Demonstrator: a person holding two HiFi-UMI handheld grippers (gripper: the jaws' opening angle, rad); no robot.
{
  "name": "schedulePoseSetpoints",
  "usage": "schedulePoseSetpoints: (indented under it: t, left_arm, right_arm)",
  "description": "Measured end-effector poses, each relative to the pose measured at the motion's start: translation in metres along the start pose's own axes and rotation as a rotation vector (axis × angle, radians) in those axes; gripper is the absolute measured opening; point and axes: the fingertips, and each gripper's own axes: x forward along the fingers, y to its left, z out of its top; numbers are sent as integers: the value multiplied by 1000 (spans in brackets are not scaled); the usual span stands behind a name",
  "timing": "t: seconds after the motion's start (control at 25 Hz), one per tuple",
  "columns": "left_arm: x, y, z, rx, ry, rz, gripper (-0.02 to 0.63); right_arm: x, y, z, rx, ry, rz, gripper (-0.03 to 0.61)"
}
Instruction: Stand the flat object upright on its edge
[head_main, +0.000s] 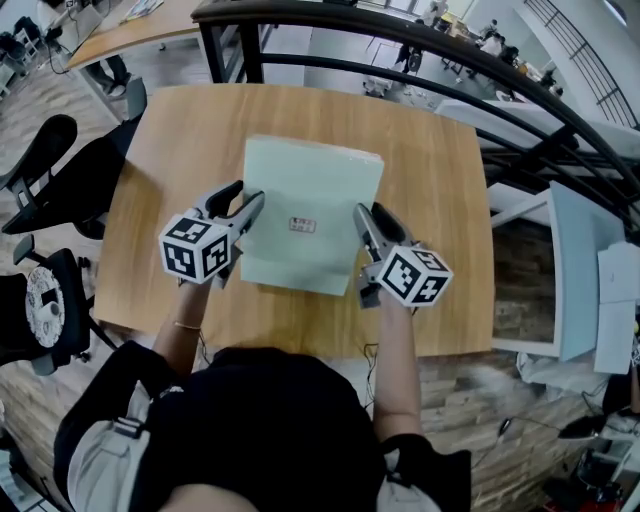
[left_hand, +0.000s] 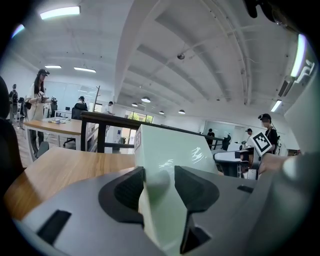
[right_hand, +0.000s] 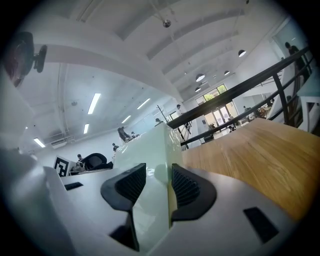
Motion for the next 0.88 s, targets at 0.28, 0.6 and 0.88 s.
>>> schedulePoseSetpoints:
  t: [0.28, 0.6, 0.88]
  left_arm:
    - [7, 1, 20, 14, -22, -4, 199]
    - [21, 0, 36, 31, -34, -12, 199]
    - [34, 3, 49, 29, -55, -8, 199]
  right_arm:
    - [3, 1, 20, -21, -26, 9, 163]
    - [8, -5, 38, -37, -39, 5, 164]
    - [16, -11, 54, -45, -58, 6, 163]
